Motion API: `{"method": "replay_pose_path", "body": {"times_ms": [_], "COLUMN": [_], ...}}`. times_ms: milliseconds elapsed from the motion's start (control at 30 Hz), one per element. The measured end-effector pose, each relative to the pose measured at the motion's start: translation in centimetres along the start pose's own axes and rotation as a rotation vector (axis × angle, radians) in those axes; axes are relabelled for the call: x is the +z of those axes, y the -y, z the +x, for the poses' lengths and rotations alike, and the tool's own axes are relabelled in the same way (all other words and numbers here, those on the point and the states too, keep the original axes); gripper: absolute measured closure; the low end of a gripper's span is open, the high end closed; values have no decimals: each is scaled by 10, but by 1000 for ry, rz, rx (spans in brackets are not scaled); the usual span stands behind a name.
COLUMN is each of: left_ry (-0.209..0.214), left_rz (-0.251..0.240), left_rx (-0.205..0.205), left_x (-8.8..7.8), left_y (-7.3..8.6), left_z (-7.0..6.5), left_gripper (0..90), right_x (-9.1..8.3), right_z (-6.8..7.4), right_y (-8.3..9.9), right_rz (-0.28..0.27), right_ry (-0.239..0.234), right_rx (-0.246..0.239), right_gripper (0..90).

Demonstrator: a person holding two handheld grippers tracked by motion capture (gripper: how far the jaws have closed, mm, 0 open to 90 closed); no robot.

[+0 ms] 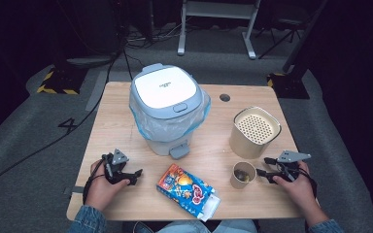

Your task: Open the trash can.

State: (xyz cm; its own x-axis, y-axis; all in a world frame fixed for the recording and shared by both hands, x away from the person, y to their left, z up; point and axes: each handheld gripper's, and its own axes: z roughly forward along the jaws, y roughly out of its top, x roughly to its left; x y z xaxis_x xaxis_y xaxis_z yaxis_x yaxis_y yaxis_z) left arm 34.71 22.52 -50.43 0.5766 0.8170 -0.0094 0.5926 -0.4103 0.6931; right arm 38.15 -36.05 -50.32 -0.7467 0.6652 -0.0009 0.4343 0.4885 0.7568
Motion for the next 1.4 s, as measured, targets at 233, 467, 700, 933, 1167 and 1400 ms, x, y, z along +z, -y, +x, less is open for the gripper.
{"method": "replay_pose_path", "body": {"times_ms": [233,467,700,933,1167,1400], "left_ry": [42,117,194,311,367,432], "left_rz": [-11,1,29,-152,-220,-274], "left_rx": [11,56,64,115,210,238], "left_x": [-6,-21,-35,-69,-88,-102], "left_y": [0,-10,-26,-58,-88,-125], "left_z": [2,2,-1,-7,-14,-12], "left_gripper": [474,711,675,712,856,898], "right_x": [0,0,0,0,0,0], "right_z": [0,0,0,0,0,0], "right_y": [0,0,0,0,0,0], "right_rz": [0,0,-1,-1,-1,0], "right_ry": [0,-1,-1,-1,-1,4], "right_rx": [0,1,3,3,3,6], "right_gripper": [355,355,355,355,355,355]}}
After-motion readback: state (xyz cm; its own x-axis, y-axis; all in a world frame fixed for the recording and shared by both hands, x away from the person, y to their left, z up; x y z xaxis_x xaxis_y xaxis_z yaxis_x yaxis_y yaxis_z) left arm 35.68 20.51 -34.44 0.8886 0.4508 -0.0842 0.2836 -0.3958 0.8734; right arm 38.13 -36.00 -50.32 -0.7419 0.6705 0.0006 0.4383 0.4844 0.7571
